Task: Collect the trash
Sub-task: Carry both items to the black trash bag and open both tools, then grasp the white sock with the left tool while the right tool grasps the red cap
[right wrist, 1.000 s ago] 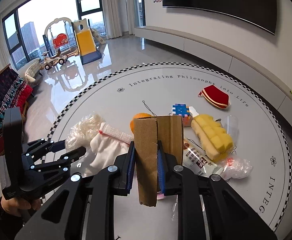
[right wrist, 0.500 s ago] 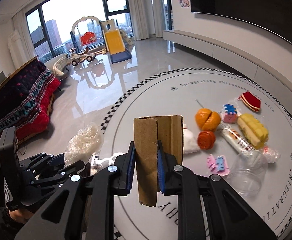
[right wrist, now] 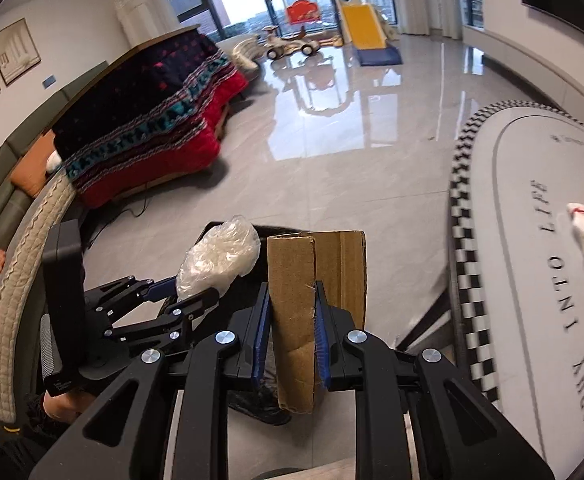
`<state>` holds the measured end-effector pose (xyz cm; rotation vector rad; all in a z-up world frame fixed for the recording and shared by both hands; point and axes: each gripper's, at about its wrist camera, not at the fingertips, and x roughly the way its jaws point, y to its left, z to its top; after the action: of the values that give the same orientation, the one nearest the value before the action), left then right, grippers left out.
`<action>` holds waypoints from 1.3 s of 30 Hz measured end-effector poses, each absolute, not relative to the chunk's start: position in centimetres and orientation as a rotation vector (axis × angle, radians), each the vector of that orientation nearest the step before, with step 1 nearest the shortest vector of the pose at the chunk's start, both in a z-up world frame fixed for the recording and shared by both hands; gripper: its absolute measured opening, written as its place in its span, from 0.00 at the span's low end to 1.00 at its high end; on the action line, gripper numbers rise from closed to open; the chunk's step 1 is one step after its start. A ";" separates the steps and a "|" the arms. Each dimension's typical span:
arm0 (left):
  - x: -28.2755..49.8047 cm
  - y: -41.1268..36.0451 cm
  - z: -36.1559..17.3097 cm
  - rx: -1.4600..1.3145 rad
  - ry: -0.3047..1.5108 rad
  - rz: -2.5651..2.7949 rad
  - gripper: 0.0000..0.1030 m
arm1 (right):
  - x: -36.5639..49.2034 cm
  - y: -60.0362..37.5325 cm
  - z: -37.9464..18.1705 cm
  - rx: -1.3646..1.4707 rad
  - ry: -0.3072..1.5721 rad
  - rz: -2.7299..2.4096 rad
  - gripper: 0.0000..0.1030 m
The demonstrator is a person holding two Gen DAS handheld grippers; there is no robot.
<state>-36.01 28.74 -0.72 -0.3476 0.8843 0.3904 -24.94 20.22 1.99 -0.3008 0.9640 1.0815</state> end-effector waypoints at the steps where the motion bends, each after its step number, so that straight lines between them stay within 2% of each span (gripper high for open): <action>1: -36.7 29.4 -1.2 -0.362 0.893 0.414 0.37 | -25.7 21.1 1.5 -0.310 0.979 1.100 0.21; 4: -38.6 31.3 -2.4 -0.403 0.911 0.472 0.37 | -27.6 23.5 0.2 -0.332 1.030 1.158 0.21; 6: -39.6 32.3 -2.9 -0.423 0.914 0.515 0.42 | -28.6 25.0 -0.7 -0.346 1.074 1.188 0.23; 7: -40.1 32.7 -3.0 -0.428 0.910 0.555 0.62 | -28.9 25.8 -1.2 -0.365 1.098 1.187 0.38; 8: -40.9 33.1 -3.1 -0.431 0.902 0.594 0.91 | -29.3 26.3 -1.5 -0.373 1.097 1.184 0.47; 9: -41.6 33.3 -3.1 -0.428 0.887 0.625 0.94 | -29.4 26.4 -1.4 -0.377 1.086 1.185 0.56; 21: -40.9 33.1 -2.7 -0.426 0.883 0.620 0.94 | -28.2 22.1 -0.3 -0.296 1.012 1.129 0.57; 29: -34.2 29.0 0.1 -0.338 0.849 0.458 0.94 | -23.5 15.3 3.1 -0.218 0.875 0.965 0.58; 31: -32.0 27.6 0.9 -0.299 0.845 0.415 0.94 | -22.1 13.3 4.0 -0.203 0.840 0.912 0.61; 39: -22.9 21.4 3.9 -0.184 0.829 0.234 0.94 | -14.0 5.4 6.5 -0.097 0.788 0.704 0.61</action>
<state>-22.90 21.38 3.92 -0.1836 0.8288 0.2337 -14.03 5.44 6.50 -0.0968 0.7876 0.7043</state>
